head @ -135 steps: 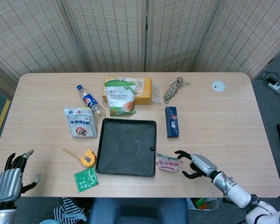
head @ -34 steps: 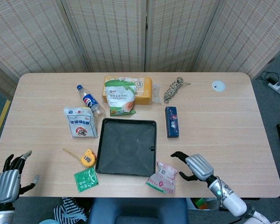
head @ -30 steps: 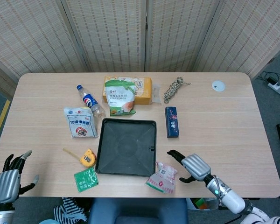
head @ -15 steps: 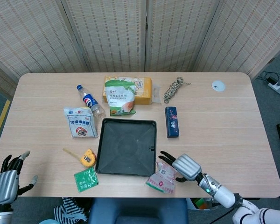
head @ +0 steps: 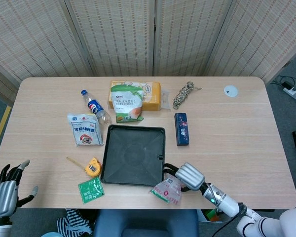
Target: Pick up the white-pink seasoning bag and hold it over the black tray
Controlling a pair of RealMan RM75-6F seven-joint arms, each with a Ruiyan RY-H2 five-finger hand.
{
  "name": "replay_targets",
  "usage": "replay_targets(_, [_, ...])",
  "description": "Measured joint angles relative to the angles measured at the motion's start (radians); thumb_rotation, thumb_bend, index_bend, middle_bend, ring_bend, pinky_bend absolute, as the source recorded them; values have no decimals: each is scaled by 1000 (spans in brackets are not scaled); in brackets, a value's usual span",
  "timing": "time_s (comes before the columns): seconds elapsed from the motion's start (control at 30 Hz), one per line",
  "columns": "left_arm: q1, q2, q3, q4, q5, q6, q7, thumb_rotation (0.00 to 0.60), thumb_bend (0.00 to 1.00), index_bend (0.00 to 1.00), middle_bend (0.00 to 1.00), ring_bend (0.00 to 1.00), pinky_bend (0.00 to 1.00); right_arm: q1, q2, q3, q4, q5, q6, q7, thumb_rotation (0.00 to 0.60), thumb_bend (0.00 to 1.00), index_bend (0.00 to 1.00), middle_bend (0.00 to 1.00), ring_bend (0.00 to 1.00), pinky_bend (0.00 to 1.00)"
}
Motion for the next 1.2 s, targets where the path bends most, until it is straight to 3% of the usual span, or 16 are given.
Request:
replay_targets(0.33, [1, 3, 1, -3, -1, -4, 0, 600, 353, 145, 218, 198, 73, -18, -76, -18, 154, -12, 111, 116, 600, 207, 506, 330, 944, 838])
replay_targets(0.7, [-6, 0, 0, -10, 4, -12, 12, 600, 353, 144, 218, 198, 70, -76, -117, -39, 289, 2, 227, 239, 600, 210, 553, 387, 987, 845])
replay_targets(0.93, [-8, 7, -2, -21, 8, -8, 19, 600, 353, 143, 218, 198, 70, -87, -114, -11, 286, 38, 261, 289, 600, 322, 586, 451, 1000, 875])
replay_targets(1.2, [-8, 11, -2, -28, 16, -4, 18, 600, 353, 144, 218, 198, 70, -58, -52, 49, 157, 70, 267, 227, 600, 347, 604, 490, 1000, 883])
